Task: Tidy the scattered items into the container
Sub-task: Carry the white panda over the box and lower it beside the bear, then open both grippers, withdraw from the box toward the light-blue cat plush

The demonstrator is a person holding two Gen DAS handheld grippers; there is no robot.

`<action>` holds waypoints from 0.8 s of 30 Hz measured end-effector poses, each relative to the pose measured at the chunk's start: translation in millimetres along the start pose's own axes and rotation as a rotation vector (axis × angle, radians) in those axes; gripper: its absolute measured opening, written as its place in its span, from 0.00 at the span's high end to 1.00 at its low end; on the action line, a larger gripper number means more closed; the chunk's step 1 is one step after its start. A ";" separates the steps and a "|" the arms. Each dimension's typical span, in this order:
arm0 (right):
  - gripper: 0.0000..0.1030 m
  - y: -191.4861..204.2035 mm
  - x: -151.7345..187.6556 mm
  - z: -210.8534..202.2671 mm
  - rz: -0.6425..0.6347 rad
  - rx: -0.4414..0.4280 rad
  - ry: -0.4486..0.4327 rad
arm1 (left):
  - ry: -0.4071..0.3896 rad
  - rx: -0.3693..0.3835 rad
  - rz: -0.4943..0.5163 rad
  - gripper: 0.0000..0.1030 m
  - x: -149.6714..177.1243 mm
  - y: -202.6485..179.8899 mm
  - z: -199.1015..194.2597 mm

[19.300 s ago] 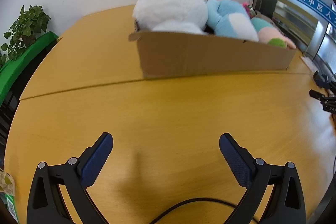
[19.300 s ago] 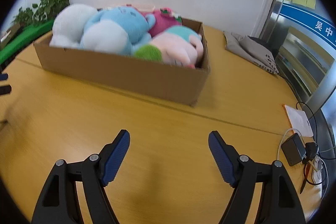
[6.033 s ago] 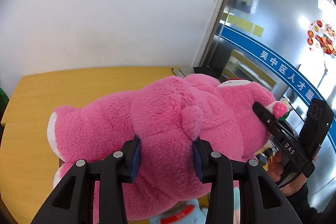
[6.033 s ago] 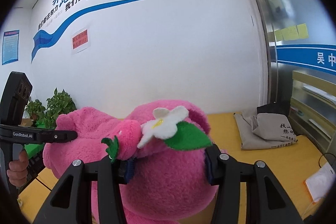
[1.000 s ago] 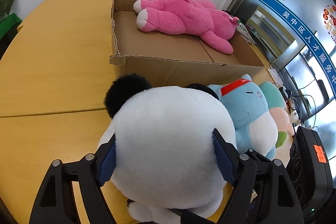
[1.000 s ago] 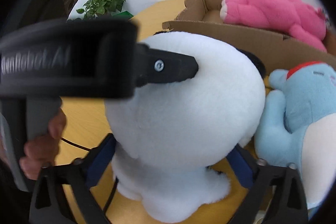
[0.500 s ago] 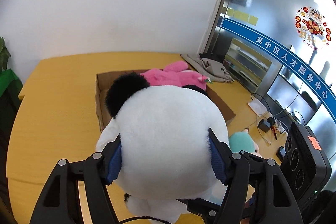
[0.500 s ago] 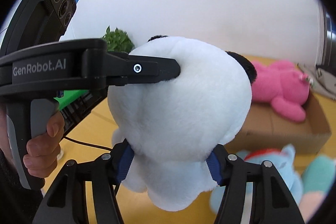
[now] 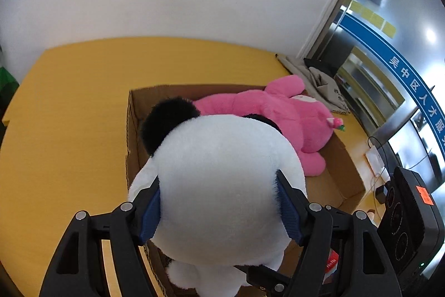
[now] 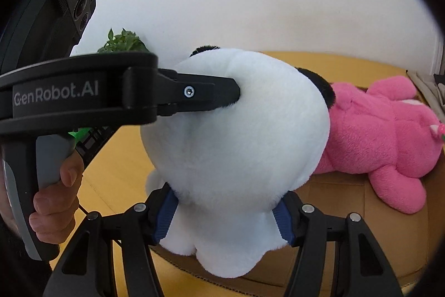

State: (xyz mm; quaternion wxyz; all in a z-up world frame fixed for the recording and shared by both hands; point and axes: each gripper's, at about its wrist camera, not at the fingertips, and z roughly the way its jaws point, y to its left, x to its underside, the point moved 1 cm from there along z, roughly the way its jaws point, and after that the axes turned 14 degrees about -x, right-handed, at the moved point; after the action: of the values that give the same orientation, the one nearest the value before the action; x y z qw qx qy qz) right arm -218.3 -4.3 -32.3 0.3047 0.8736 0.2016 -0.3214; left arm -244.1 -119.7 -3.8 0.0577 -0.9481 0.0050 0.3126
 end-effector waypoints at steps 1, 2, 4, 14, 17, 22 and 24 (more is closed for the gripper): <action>0.41 -7.4 2.4 11.4 0.020 0.007 0.029 | 0.035 -0.003 -0.010 0.25 2.1 1.7 14.1; 0.41 -14.7 5.6 22.1 0.047 0.009 0.061 | 0.066 -0.008 -0.016 0.25 5.5 4.2 27.7; 0.40 -25.5 13.1 39.5 0.095 0.015 0.119 | 0.086 -0.016 0.001 0.21 12.8 2.5 40.8; 0.21 -14.2 25.2 32.3 0.062 0.083 0.134 | 0.071 -0.084 -0.064 0.08 17.5 17.0 19.0; 0.20 3.1 38.1 -14.2 -0.047 0.174 0.054 | -0.027 -0.167 -0.062 0.08 23.1 14.4 -21.2; 0.15 18.6 64.4 -115.2 -0.085 0.283 -0.119 | -0.173 -0.295 -0.051 0.00 57.7 -15.6 -98.7; 0.15 22.2 78.5 -146.5 -0.104 0.318 -0.149 | -0.210 -0.317 -0.027 0.00 78.2 -37.0 -120.4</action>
State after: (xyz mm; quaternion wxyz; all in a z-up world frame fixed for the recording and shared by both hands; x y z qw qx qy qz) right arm -85.8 88.7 11.9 0.1596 0.8730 0.1701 -0.4284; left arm -108.2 -94.4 49.8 -0.0881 -0.9075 -0.0629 0.4059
